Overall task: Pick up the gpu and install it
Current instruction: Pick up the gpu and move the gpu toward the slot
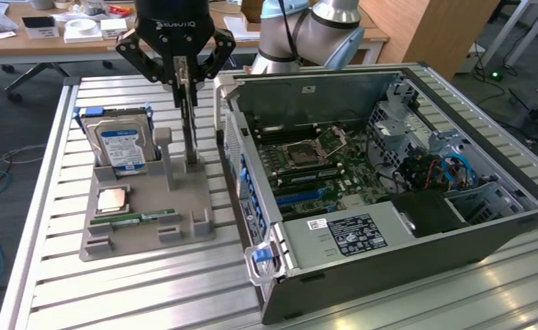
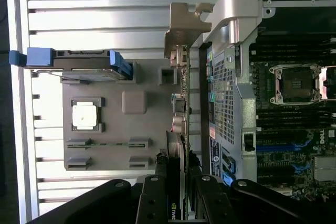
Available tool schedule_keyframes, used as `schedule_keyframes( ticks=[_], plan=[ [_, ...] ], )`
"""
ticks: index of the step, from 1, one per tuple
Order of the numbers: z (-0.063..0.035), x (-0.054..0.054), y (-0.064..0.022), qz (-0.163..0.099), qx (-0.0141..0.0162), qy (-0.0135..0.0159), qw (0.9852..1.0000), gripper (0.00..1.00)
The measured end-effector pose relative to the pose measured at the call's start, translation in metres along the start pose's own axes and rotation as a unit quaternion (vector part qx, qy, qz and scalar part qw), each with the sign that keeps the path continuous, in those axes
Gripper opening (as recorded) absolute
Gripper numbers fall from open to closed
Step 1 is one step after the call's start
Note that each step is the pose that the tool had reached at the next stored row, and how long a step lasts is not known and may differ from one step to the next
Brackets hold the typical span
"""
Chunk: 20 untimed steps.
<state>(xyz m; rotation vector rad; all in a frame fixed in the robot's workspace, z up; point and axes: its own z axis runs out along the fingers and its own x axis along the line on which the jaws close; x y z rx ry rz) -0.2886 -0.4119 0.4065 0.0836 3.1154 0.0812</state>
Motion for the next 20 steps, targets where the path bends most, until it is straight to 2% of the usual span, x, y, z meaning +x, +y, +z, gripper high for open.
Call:
schedule_keyframes(
  ticks=[10,20],
  plan=[
    [-0.0001,-0.005,0.0003,0.000,0.0001,0.0001,1.0000,0.26],
    [0.0005,-0.026,0.0014,0.000,0.0000,0.0001,1.0000,0.26]
  ],
)
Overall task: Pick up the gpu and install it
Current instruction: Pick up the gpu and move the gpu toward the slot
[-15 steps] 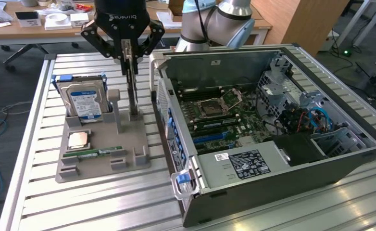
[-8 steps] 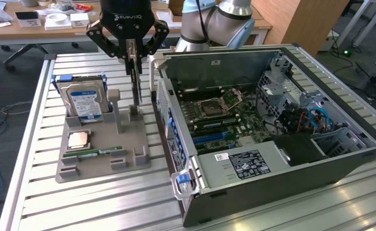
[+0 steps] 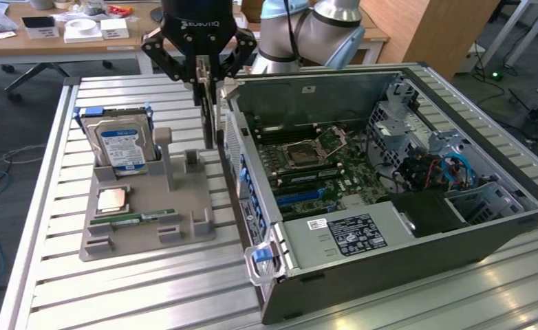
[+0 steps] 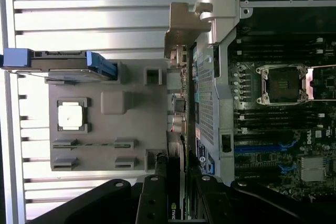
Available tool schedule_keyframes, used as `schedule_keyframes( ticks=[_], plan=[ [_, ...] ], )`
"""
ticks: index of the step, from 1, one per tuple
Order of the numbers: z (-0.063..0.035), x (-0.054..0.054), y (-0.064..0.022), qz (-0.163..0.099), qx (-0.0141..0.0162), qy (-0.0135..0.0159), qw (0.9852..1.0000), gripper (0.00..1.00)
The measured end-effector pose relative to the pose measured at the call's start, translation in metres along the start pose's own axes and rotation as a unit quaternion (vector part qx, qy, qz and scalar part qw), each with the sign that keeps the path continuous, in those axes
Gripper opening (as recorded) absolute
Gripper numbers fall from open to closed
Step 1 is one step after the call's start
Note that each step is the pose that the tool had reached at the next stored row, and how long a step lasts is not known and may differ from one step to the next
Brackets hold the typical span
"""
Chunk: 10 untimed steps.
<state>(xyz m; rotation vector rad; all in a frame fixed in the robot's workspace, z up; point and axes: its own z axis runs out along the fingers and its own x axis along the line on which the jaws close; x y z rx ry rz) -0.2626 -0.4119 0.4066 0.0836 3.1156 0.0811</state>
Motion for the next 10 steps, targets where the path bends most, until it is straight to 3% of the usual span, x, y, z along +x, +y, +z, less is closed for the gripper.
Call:
schedule_keyframes(
  ticks=[10],
  plan=[
    [0.0007,-0.027,0.0014,0.000,0.0000,0.0000,1.0000,0.26]
  ],
)
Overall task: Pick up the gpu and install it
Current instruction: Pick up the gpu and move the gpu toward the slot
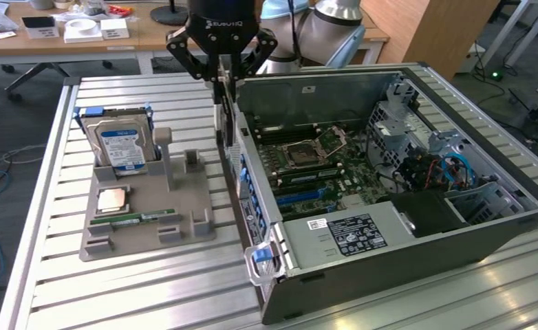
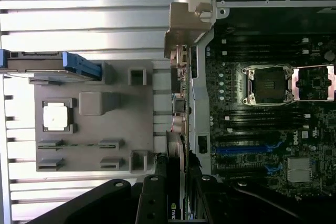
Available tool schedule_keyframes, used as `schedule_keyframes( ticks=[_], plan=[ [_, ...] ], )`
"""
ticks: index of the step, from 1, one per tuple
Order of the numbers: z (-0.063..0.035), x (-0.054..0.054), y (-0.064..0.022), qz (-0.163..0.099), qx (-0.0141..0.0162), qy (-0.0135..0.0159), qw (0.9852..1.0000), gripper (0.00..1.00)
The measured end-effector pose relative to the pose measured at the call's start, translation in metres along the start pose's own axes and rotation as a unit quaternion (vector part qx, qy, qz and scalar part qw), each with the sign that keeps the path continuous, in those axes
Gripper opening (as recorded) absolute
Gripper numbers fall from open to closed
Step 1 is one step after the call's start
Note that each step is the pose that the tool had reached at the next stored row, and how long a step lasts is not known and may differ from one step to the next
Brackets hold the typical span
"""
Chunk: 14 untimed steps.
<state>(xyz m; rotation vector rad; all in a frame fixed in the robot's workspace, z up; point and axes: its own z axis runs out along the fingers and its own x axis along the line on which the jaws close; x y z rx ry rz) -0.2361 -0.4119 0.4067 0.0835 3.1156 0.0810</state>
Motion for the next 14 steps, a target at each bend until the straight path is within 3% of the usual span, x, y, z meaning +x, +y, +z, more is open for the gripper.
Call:
schedule_keyframes(
  ticks=[14],
  plan=[
    [0.0010,-0.040,0.0021,0.000,0.0000,0.0000,1.0000,0.26]
  ],
)
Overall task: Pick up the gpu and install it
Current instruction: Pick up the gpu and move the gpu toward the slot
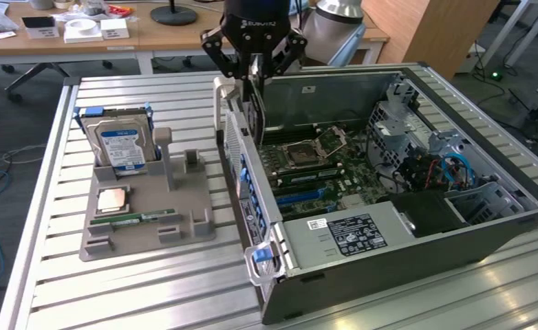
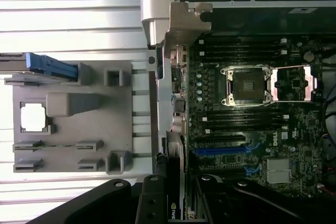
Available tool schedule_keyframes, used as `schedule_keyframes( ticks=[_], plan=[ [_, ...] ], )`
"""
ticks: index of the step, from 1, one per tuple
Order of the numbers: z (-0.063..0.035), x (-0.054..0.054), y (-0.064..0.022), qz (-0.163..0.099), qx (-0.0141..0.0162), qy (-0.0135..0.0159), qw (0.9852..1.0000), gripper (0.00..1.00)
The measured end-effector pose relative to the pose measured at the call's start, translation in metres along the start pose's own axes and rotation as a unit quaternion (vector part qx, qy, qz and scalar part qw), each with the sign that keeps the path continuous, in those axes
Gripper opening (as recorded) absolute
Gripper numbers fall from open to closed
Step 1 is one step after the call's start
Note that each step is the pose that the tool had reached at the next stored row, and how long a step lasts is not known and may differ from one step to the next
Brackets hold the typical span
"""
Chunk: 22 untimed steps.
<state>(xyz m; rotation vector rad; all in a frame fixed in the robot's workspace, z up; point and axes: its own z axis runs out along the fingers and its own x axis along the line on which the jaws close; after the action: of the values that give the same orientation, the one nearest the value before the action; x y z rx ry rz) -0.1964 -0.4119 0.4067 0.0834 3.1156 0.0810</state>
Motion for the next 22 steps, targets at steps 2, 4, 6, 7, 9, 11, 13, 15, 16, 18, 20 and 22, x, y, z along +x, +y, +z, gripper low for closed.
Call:
schedule_keyframes(
  ticks=[2,4,6,7,9,11,13,15,16,18,20,22],
  plan=[
    [0.0002,-0.006,0.0004,0.000,0.0000,0.0000,1.0000,0.26],
    [0.0003,-0.013,0.0007,0.000,0.0000,0.0000,1.0000,0.26],
    [0.0006,-0.020,0.0011,0.000,-0.0001,0.0000,1.0000,0.26],
    [0.0006,-0.023,0.0013,0.000,-0.0001,0.0000,1.0000,0.26],
    [0.0007,-0.030,0.0016,0.000,0.0000,0.0000,1.0000,0.26],
    [0.0009,-0.036,0.0020,0.000,0.0000,0.0000,1.0000,0.26],
    [0.0011,-0.043,0.0023,0.000,0.0000,0.0000,1.0000,0.26],
    [0.0013,-0.049,0.0027,0.000,-0.0001,0.0000,1.0000,0.26],
    [0.0013,-0.052,0.0028,0.000,-0.0001,0.0000,1.0000,0.26],
    [0.0015,-0.059,0.0032,0.000,-0.0001,0.0000,1.0000,0.26],
    [0.0017,-0.066,0.0035,0.000,0.0000,0.0000,1.0000,0.26],
    [0.0018,-0.072,0.0039,0.000,-0.0001,0.0000,1.0000,0.26]
  ],
)
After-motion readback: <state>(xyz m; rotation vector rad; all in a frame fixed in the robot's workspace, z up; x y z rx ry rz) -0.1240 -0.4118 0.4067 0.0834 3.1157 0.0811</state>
